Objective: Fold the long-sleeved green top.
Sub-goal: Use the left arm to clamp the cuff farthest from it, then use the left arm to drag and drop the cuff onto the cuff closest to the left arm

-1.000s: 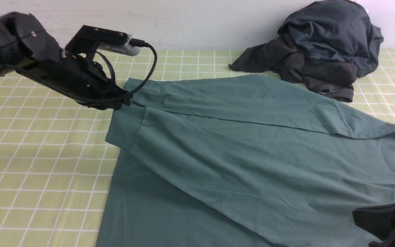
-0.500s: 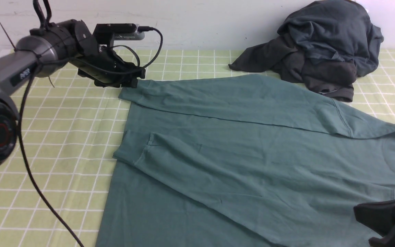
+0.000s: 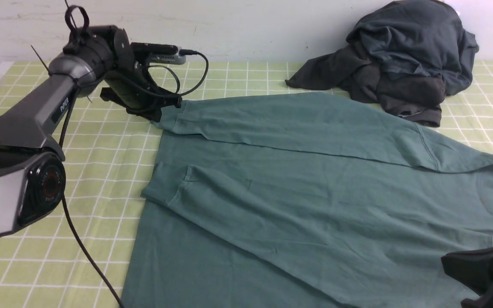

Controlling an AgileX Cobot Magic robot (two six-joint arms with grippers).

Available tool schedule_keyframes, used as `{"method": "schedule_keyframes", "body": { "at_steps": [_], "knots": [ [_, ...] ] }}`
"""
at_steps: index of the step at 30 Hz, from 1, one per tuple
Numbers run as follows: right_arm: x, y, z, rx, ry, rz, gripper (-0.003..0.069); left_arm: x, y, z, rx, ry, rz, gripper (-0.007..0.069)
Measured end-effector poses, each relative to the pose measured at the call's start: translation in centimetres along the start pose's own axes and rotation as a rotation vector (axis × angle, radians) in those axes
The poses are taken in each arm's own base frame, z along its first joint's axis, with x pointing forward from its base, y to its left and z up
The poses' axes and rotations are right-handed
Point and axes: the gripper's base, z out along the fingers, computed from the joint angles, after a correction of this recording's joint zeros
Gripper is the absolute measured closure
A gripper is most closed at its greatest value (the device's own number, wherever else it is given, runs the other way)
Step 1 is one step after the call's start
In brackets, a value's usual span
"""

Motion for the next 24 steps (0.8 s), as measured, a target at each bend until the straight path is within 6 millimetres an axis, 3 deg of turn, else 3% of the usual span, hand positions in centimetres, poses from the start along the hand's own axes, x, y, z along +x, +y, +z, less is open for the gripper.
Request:
{"method": "schedule_keyframes", "body": {
  "at_steps": [2, 3, 5, 6, 7, 8, 11, 15, 20, 21, 23, 24],
  "knots": [
    [0.0, 0.0, 0.0, 0.0, 0.0, 0.0, 0.0673, -0.5, -0.7, -2.4, 0.004, 0.004, 0.024, 0.0604],
    [0.0, 0.0, 0.0, 0.0, 0.0, 0.0, 0.0673, -1.2, -1.7, -5.4, 0.007, -0.015, 0.046, 0.0605],
    [0.0, 0.0, 0.0, 0.0, 0.0, 0.0, 0.0673, -1.7, -2.8, -8.6, 0.011, -0.053, 0.06, 0.0605],
    [0.0, 0.0, 0.0, -0.001, 0.001, 0.0, 0.0673, -1.9, -4.0, -11.8, 0.019, -0.085, 0.073, 0.0605],
    [0.0, 0.0, 0.0, -0.001, 0.001, 0.0, 0.0673, -1.7, -4.3, -13.1, 0.021, -0.093, 0.078, 0.0605],
    [0.0, 0.0, 0.0, -0.002, 0.003, -0.001, 0.0673, -1.1, -5.4, -16.1, 0.031, -0.102, 0.097, 0.0605],
    [0.1, 0.1, 0.0, -0.006, 0.01, -0.003, 0.0673, 1.2, -6.5, -18.9, 0.043, -0.058, 0.118, 0.0605],
    [0.2, 0.2, 0.0, -0.018, 0.023, -0.004, 0.0673, 5.5, -6.4, -17.5, 0.034, 0.111, 0.117, 0.0605],
    [0.3, 0.3, 0.0, -0.032, 0.029, 0.006, 0.0673, 11.3, -5.9, -12.3, 0.025, 0.383, 0.11, 0.0575],
    [0.2, 0.3, 0.0, -0.038, 0.026, 0.006, 0.0673, 12.7, -5.8, -11.2, 0.026, 0.445, 0.109, 0.0543],
    [0.2, 0.4, 0.0, -0.043, 0.024, 0.001, 0.0673, 13.5, -5.7, -10.8, 0.027, 0.475, 0.109, 0.05],
    [0.2, 0.5, 0.0, -0.055, 0.023, -0.003, 0.0673, 14.3, -5.7, -10.7, 0.023, 0.497, 0.111, 0.0439]
  ]
}}
